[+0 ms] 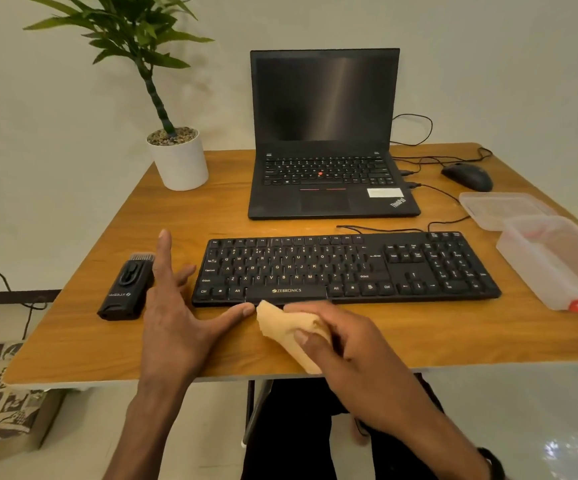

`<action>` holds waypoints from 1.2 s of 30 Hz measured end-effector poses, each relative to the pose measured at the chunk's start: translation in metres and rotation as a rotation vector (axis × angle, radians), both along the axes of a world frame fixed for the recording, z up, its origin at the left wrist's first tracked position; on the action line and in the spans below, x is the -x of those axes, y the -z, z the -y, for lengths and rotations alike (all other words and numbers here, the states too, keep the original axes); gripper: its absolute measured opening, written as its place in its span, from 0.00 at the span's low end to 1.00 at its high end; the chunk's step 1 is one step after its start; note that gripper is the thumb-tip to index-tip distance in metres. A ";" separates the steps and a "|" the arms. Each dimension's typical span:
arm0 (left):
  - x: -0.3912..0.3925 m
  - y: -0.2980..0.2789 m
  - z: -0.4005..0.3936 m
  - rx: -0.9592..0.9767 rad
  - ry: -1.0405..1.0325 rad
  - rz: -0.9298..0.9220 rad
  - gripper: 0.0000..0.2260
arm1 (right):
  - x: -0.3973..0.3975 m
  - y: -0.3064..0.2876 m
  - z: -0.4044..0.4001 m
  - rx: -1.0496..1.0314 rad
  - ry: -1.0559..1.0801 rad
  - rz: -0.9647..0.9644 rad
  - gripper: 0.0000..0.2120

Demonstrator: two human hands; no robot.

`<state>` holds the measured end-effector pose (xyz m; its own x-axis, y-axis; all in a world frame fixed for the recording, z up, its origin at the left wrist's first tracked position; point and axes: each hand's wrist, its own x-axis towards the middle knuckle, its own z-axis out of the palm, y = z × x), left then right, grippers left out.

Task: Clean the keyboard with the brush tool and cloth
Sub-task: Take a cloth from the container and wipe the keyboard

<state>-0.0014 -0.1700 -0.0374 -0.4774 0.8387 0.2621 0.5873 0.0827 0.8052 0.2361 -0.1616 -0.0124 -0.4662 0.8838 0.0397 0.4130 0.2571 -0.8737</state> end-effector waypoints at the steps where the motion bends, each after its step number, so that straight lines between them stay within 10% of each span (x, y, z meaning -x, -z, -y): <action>1: -0.001 0.000 0.001 -0.020 -0.006 -0.022 0.64 | 0.000 -0.003 0.001 0.155 0.059 -0.174 0.13; 6: -0.036 0.000 0.022 -0.243 0.087 -0.190 0.54 | -0.019 -0.012 -0.007 0.765 0.274 -0.830 0.14; 13: -0.123 0.018 0.030 -0.311 0.492 -0.493 0.34 | -0.059 -0.014 -0.002 0.783 0.333 -0.949 0.16; 23: -0.168 0.014 0.020 -0.167 0.703 -0.245 0.23 | -0.100 -0.011 0.012 0.748 0.268 -0.896 0.29; 36: -0.182 -0.031 0.025 0.026 0.671 0.521 0.15 | -0.106 -0.014 0.022 0.674 0.278 -0.679 0.20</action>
<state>0.1804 -0.1954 -0.0066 0.0691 0.9899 0.1239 0.0729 -0.1289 0.9890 0.3422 -0.1837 0.0012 -0.3038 0.8940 -0.3293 -0.2579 -0.4099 -0.8749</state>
